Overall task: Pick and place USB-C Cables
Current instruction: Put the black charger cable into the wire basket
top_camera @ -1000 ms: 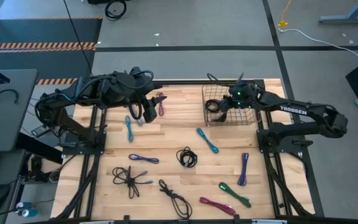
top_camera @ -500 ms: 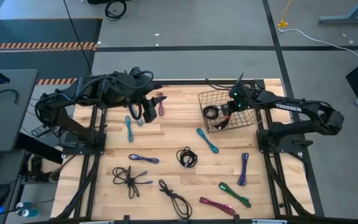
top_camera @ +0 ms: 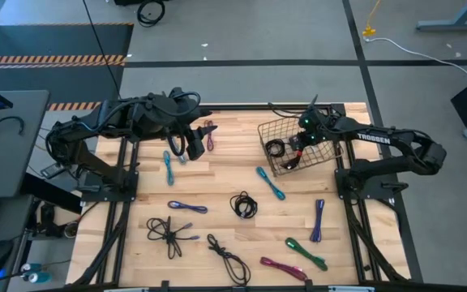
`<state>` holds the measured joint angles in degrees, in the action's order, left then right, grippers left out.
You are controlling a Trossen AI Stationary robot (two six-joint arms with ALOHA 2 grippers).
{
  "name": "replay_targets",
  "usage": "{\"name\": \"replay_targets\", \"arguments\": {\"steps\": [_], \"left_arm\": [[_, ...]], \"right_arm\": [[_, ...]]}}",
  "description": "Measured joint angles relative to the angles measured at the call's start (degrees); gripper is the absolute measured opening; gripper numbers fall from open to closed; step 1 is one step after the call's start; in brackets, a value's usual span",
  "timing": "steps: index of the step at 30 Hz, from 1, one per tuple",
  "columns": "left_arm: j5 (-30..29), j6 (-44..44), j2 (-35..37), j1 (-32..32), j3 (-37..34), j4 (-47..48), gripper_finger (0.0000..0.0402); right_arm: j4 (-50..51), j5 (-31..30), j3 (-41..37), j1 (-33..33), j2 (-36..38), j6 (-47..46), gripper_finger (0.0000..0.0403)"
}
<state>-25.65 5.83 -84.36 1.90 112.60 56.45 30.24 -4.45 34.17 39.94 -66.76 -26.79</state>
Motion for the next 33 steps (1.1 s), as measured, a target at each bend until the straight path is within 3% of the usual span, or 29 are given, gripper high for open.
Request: {"name": "replay_targets", "arguments": {"steps": [14,33], "left_arm": [[0.0,0.04,0.0,0.0,0.0,0.0,0.0199],[0.0,0.04,0.0,-0.01,0.0,0.04,0.0199]], "right_arm": [[-0.06,-0.5,0.02,0.0,0.0,0.88,0.0106],[8.92,1.67,5.98,2.58,0.02,5.81,0.0114]]}}
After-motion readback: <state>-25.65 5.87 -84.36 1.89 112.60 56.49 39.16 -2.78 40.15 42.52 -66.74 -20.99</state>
